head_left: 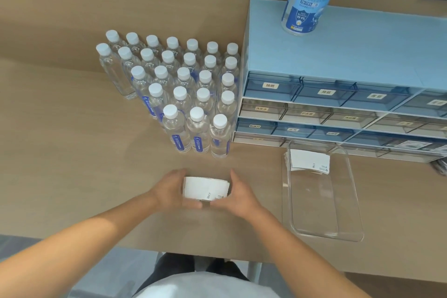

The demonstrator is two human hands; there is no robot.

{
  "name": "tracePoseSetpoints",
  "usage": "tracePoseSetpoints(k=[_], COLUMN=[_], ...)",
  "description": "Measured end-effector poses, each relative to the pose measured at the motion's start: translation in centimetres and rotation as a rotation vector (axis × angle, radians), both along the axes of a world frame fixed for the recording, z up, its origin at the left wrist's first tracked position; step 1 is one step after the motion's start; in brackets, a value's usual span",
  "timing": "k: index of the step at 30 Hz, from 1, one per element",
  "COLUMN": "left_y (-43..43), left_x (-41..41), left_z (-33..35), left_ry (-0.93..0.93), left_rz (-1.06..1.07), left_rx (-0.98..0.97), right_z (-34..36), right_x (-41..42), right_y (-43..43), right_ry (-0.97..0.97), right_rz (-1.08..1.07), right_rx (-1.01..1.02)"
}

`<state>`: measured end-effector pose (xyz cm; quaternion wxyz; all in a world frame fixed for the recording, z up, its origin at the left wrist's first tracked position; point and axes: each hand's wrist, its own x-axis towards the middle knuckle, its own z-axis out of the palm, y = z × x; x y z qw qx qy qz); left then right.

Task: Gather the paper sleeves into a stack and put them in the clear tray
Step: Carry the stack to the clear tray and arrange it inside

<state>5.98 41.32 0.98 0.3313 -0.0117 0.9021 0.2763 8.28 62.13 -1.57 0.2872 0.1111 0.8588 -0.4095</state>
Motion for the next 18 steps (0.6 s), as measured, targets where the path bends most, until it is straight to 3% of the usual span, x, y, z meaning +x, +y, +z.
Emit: tracePoseSetpoints(k=[3,6,11,14,18], left_y=[-1.3,-1.1,0.3,-0.9,-1.0], left_x=[-0.6,-1.2,-0.9,-1.2,-1.0], left_z=[1.8,1.7,1.3,1.8,1.7], left_ry=[-0.317,-0.560,-0.580,-0.588,-0.608], left_rz=[0.548,0.843,0.831,0.822,0.838], left_rx=[0.318,0.596,0.630,0.637,0.654], right_z=[0.7,1.5,2.4,2.7,2.3], right_x=[-0.1,-0.5,0.0,-0.1,-0.2], right_y=[1.9,1.2,-2.7,-2.1,-3.3], right_ry=[-0.179,-0.338,-0.374,-0.409,-0.339], right_rz=[-0.494,-0.680,-0.509,-0.550,-0.567], right_rx=[-0.319,-0.541,-0.493,-0.576,-0.425])
